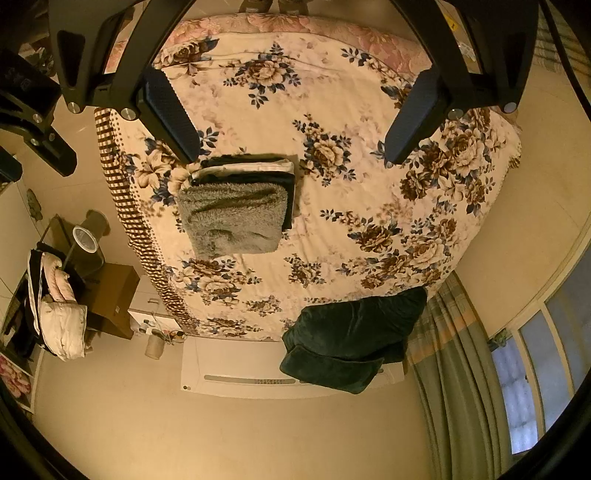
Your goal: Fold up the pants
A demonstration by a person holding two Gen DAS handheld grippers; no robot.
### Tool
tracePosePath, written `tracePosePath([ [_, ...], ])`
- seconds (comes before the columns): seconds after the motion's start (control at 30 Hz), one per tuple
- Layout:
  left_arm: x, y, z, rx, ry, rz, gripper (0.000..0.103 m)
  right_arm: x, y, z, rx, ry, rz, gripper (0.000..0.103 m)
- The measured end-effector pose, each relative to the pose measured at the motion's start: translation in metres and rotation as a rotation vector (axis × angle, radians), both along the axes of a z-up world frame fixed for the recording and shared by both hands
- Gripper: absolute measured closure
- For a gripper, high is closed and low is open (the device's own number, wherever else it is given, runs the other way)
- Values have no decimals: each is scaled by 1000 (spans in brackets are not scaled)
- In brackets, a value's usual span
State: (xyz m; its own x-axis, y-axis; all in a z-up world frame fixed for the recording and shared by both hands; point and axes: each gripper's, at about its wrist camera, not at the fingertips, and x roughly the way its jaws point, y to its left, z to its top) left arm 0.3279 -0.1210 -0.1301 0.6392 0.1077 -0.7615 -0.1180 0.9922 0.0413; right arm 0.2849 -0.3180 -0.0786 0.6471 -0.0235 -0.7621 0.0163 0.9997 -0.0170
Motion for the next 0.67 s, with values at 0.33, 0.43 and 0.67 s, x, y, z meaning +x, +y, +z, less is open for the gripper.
tracePosePath([
  [0.33, -4, -1, -4, -2, 3, 1, 1, 6, 1, 1, 6, 4, 12, 0],
  [0.43, -2, -1, -4, 0, 6, -3, 1, 8, 1, 0, 5, 7, 16, 0],
  [0.67, 2, 7, -2, 1, -2, 6, 1, 8, 2, 1, 3, 6, 14, 0],
])
